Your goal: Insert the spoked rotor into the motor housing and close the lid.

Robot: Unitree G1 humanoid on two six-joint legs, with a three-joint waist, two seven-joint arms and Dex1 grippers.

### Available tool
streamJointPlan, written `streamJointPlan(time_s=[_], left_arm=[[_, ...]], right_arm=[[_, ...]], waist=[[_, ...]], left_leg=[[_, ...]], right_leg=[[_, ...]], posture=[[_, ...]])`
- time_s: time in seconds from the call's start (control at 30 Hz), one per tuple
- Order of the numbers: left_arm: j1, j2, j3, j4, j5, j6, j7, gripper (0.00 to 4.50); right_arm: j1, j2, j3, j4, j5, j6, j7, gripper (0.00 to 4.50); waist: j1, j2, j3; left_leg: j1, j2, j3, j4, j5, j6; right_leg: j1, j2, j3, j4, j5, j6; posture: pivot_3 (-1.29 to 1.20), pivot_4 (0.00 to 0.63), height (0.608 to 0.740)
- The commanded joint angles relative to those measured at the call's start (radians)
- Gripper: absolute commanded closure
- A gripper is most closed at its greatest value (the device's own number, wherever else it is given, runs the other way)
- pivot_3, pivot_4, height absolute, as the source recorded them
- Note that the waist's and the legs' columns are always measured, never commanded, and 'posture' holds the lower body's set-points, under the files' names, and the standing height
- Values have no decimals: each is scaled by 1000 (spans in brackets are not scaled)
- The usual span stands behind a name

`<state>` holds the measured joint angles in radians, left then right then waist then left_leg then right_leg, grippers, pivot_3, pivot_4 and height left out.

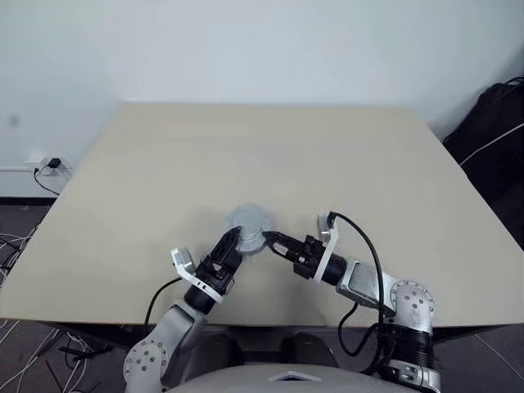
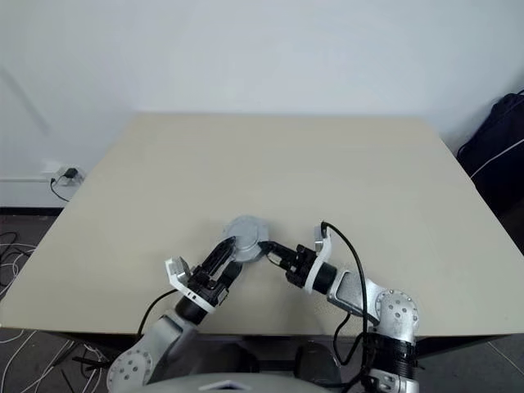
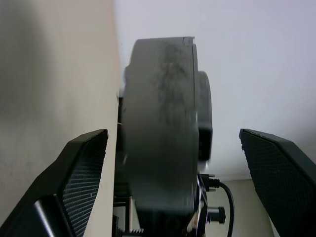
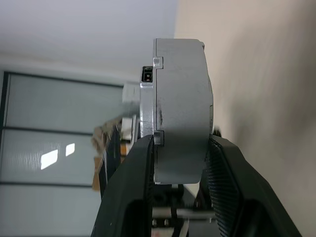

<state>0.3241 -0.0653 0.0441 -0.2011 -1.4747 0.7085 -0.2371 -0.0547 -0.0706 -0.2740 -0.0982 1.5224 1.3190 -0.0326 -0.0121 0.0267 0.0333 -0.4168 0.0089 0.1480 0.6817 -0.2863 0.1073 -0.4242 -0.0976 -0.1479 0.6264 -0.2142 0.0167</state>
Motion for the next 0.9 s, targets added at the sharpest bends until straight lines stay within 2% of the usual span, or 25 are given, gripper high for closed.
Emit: streamJointPlan(time_s=[0.03, 0.13, 0.17, 0.23, 0.4, 0.43, 0.57, 0.7, 0.77, 0.83, 0.9], left_arm=[[-33, -70, -23, -1, -23, -4, -20, 0], [-38, -68, -26, 4, -24, -6, -25, 0], [-40, -68, -26, 7, -27, -5, -28, 177], [-42, -67, -27, 10, -31, -4, -33, 621], [-42, -60, -31, 11, -34, -2, -38, 2290], [-43, -58, -32, 12, -34, -2, -37, 2431], [-44, -56, -32, 13, -34, -3, -35, 2411], [-53, -50, -29, 17, -25, -16, -28, 2411], [-59, -49, -27, 20, -18, -29, -29, 2411], [-79, -54, -18, 35, 4, -60, -19, 2411], [-111, -62, -6, 53, 31, -91, -4, 2411]], right_arm=[[-14, -27, 34, -44, 118, -23, 3, 3302], [-8, -61, 66, -47, 154, -41, -10, 3302], [-8, -72, 73, -47, 161, -49, -12, 3302], [-6, -90, 86, -46, 173, -65, -16, 3302], [2, -119, 120, -48, 188, -104, -19, 3302], [2, -123, 125, -50, 182, -113, -18, 3302], [4, -149, 149, -99, 58, -166, 22, 3302], [9, -215, 239, -222, -248, -304, 148, 3302], [12, -234, 270, -236, -328, -350, 182, 3302], [15, -262, 312, -253, -441, -422, 212, 2521], [25, -300, 371, -274, -615, -528, 229, 1864]], waist=[[0, 0, 0], [0, 0, 0], [0, 0, 0], [0, 0, 0], [2, -1, 0], [2, -1, 0], [2, -1, 0], [2, -1, -1], [2, -2, -1], [4, -1, -2], [7, -2, -2]], left_leg=[[0, 0, 0, 0, 0, 0], [0, 0, 0, 1, 0, 0], [0, 0, 0, 1, 0, 0], [0, 0, 0, 2, 0, 0], [0, 0, 0, 2, 0, 1], [0, 0, 0, 2, 0, 1], [0, 0, 1, 2, 0, 1], [0, 0, 1, 3, 0, 1], [1, 0, 1, 3, 0, 1], [1, 0, 1, 3, 0, 1], [3, -1, 1, 4, -1, 2]], right_leg=[[0, 0, 0, 0, 0, 0], [1, 0, 0, 0, 0, 2], [1, 0, 0, 0, 0, 2], [1, 0, 0, 0, 0, 2], [1, 0, 0, 0, 0, 2], [1, 0, 0, 0, 0, 2], [2, 0, 0, 0, 0, 2], [2, 0, 0, 0, 0, 3], [2, 1, 0, 0, 0, 3], [3, 1, 0, 0, 0, 3], [6, 0, 0, -1, 0, 4]], posture=[[0, 0, 740], [0, 0, 740], [0, 0, 740], [0, 0, 740], [0, 0, 740], [0, 0, 740], [0, 0, 740], [0, 0, 740], [0, 0, 740], [0, 0, 740], [0, 0, 740]])
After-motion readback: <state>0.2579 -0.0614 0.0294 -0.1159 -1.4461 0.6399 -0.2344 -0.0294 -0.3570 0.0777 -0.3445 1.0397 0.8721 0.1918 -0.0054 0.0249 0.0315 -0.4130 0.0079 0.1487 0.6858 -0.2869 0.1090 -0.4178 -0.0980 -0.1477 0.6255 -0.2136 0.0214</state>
